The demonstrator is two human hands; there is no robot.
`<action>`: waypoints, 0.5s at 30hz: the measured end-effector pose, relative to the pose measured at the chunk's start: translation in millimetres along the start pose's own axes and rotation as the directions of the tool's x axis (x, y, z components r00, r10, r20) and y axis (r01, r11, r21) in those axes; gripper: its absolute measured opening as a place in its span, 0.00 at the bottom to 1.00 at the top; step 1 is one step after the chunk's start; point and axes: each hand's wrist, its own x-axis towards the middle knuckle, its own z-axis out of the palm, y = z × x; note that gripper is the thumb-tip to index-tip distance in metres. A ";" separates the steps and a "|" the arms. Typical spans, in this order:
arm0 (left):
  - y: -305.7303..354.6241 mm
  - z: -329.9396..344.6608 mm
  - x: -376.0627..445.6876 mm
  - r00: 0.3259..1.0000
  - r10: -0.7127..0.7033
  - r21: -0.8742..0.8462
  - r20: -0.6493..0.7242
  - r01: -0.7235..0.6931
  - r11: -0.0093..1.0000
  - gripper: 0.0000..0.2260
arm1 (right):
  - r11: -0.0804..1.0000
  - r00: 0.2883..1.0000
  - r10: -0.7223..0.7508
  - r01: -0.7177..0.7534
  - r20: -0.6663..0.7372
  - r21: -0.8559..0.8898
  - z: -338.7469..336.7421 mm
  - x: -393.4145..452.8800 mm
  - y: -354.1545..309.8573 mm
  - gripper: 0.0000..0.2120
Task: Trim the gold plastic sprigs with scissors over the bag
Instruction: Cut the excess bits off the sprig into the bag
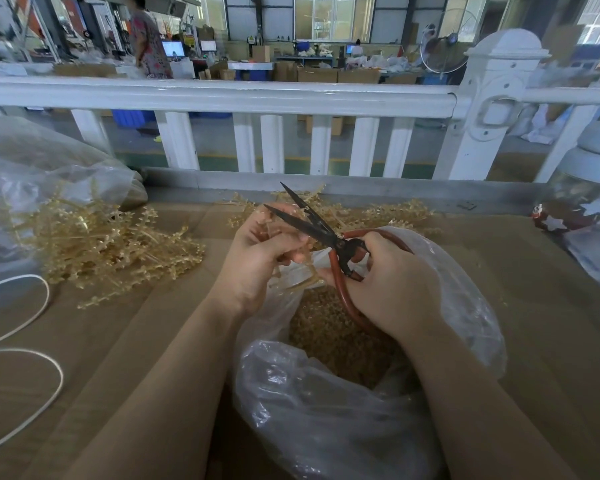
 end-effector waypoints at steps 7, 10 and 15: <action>-0.4 3.2 -1.1 1.000 0.002 -0.054 -0.007 -0.003 0.999 0.11 | 1.000 0.999 -0.006 0.007 -0.042 0.030 -1.1 -1.5 -3.0 0.33; -1.1 1.9 -2.1 1.000 0.016 -0.010 -0.022 -0.016 1.000 0.06 | 0.999 0.999 -0.012 0.013 -0.053 0.029 -1.7 -2.4 -2.8 0.32; -1.3 0.8 -1.8 0.998 0.060 0.047 -0.021 -0.059 0.997 0.05 | 0.998 0.998 -0.054 0.054 -0.034 0.014 0.5 -2.7 1.2 0.23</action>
